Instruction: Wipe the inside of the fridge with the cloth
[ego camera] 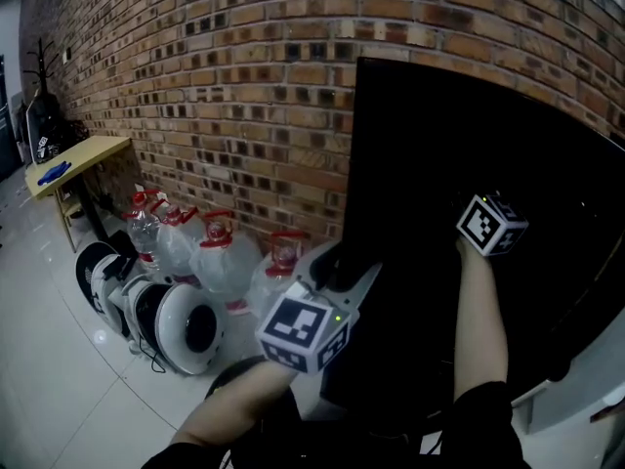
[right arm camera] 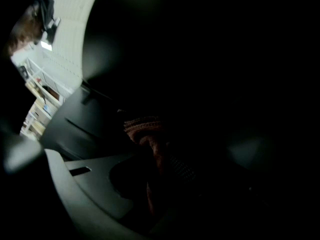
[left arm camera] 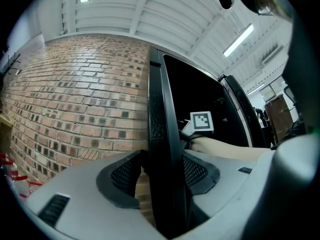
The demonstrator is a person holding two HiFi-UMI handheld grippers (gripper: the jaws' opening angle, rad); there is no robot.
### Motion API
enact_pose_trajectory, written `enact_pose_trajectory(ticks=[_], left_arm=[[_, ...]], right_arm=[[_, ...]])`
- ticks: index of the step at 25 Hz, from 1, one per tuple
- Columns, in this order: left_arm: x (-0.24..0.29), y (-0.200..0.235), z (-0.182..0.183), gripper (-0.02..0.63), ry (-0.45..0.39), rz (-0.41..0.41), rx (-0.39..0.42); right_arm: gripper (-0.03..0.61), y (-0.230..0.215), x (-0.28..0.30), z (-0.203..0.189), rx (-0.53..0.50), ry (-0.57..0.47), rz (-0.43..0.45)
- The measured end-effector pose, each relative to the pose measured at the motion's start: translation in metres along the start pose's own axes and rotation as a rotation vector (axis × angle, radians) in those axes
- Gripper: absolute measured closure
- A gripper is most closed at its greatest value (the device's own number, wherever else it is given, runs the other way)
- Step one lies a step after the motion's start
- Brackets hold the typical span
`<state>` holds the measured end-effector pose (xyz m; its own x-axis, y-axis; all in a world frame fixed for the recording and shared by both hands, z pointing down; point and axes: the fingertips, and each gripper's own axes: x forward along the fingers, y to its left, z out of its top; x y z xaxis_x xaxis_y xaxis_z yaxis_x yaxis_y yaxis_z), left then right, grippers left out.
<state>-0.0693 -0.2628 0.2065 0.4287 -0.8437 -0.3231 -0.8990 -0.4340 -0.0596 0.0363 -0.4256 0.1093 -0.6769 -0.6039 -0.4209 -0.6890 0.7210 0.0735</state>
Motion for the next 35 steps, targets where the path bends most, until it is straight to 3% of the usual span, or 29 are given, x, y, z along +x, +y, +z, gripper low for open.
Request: enact_pose_trajectory(ticks=[7,15,22,30,35], left_arm=[[-0.003,-0.001,-0.005,0.379,0.018,0.059,0.054],[-0.015,-0.006,-0.035,0.379,0.054,0.048,0.027],[-0.019,-0.005,-0.042,0.38,0.074,0.032,-0.002],[-0.016,-0.005,-0.038,0.38,0.055,0.024,-0.019],[-0.015,-0.004,-0.039,0.382,0.056,0.018,-0.028]], right_arm=[[0.499,0.086,-0.059,0.013,0.02,-0.037,0.204],[0.499,0.159,-0.081,0.01,-0.008,0.005,0.395],[0.499,0.165,-0.06,-0.009,-0.146,0.031,0.34],[0.499,0.148,-0.055,-0.009,-0.122,-0.009,0.325],[0.499,0.115,-0.041,-0.019,-0.086,0.014,0.237]])
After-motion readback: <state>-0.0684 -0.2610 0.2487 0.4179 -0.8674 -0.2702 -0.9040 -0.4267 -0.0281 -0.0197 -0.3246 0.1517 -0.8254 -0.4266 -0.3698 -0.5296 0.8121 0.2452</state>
